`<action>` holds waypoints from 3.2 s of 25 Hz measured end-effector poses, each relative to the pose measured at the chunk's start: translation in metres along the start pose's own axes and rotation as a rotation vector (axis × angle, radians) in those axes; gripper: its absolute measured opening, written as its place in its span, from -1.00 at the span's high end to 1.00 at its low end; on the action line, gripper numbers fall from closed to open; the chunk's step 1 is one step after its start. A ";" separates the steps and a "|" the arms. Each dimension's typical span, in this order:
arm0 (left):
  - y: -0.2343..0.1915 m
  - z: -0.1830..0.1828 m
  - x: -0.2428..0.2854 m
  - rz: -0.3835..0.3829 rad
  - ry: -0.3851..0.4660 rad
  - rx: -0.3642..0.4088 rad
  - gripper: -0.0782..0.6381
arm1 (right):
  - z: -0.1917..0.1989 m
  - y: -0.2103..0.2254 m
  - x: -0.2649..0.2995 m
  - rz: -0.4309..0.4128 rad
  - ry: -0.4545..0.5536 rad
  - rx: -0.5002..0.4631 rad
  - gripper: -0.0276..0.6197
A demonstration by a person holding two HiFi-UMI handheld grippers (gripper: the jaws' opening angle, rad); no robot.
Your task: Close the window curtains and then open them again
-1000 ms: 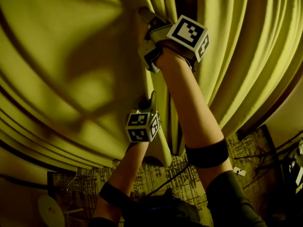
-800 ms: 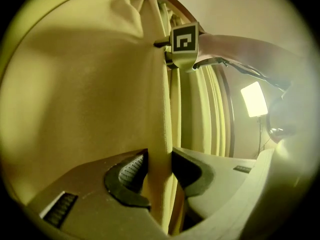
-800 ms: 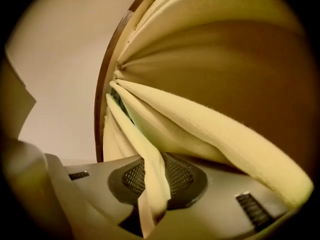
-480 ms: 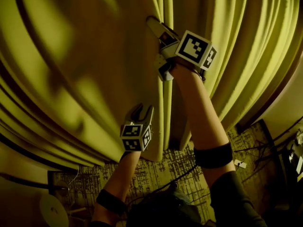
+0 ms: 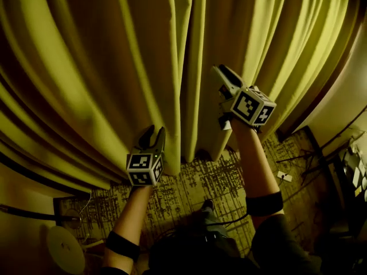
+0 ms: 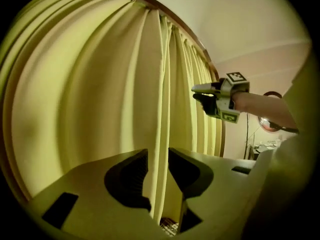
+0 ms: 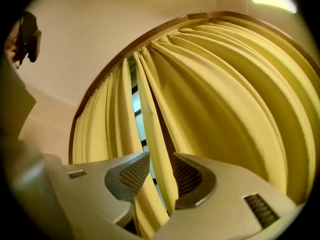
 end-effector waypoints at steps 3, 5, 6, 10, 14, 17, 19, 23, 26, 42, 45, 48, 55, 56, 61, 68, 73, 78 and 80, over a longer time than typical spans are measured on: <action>0.009 0.020 -0.031 0.010 -0.027 -0.007 0.62 | 0.050 0.021 -0.063 0.136 -0.087 -0.097 0.81; 0.013 0.034 -0.047 0.017 -0.051 -0.013 0.78 | 0.083 0.035 -0.100 0.217 -0.161 -0.160 0.91; 0.013 0.041 -0.054 0.016 -0.059 -0.016 0.78 | 0.099 0.039 -0.117 0.244 -0.204 -0.188 0.91; 0.018 0.065 -0.082 -0.010 -0.102 -0.049 0.78 | 0.155 0.057 -0.177 0.305 -0.353 -0.235 0.91; 0.036 0.074 -0.096 -0.036 -0.124 -0.042 0.78 | 0.178 0.087 -0.221 0.345 -0.415 -0.196 0.91; 0.054 0.076 -0.103 -0.054 -0.143 -0.017 0.78 | 0.182 0.108 -0.248 0.359 -0.443 -0.160 0.91; 0.065 0.081 -0.107 -0.078 -0.151 -0.023 0.78 | 0.184 0.119 -0.263 0.356 -0.467 -0.150 0.91; 0.090 0.082 -0.112 -0.131 -0.181 -0.075 0.78 | 0.181 0.138 -0.288 0.329 -0.513 -0.169 0.91; 0.113 0.081 -0.114 -0.156 -0.202 -0.082 0.78 | 0.173 0.154 -0.309 0.316 -0.531 -0.179 0.91; 0.166 0.083 -0.154 -0.184 -0.244 -0.104 0.78 | 0.180 0.174 -0.388 0.332 -0.565 -0.124 0.91; 0.158 0.082 -0.159 -0.173 -0.237 -0.107 0.78 | 0.181 0.167 -0.393 0.353 -0.558 -0.129 0.91; 0.148 0.086 -0.173 -0.161 -0.242 -0.102 0.78 | 0.190 0.157 -0.399 0.372 -0.569 -0.138 0.91; 0.143 0.110 -0.202 -0.168 -0.256 -0.153 0.78 | 0.211 0.135 -0.402 0.371 -0.593 -0.148 0.91; 0.143 0.112 -0.205 -0.172 -0.258 -0.161 0.78 | 0.212 0.134 -0.402 0.369 -0.594 -0.151 0.91; 0.144 0.118 -0.220 -0.190 -0.262 -0.179 0.78 | 0.212 0.130 -0.402 0.364 -0.603 -0.155 0.91; 0.146 0.123 -0.228 -0.218 -0.254 -0.196 0.78 | 0.218 0.132 -0.402 0.358 -0.621 -0.161 0.91; 0.146 0.123 -0.226 -0.215 -0.250 -0.202 0.78 | 0.224 0.130 -0.399 0.345 -0.631 -0.154 0.91; 0.144 0.127 -0.225 -0.210 -0.249 -0.210 0.78 | 0.231 0.129 -0.390 0.337 -0.631 -0.146 0.91; 0.139 0.128 -0.224 -0.203 -0.246 -0.209 0.78 | 0.236 0.128 -0.383 0.337 -0.635 -0.146 0.91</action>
Point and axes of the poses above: the fingertips, and each gripper's own axes: x forward along the fingers, y to its right, z out of its underside, the point moved 3 cm from there along -x, backward along the fingers, and after that the axes turned 15 degrees about x, right-handed, at the moved point
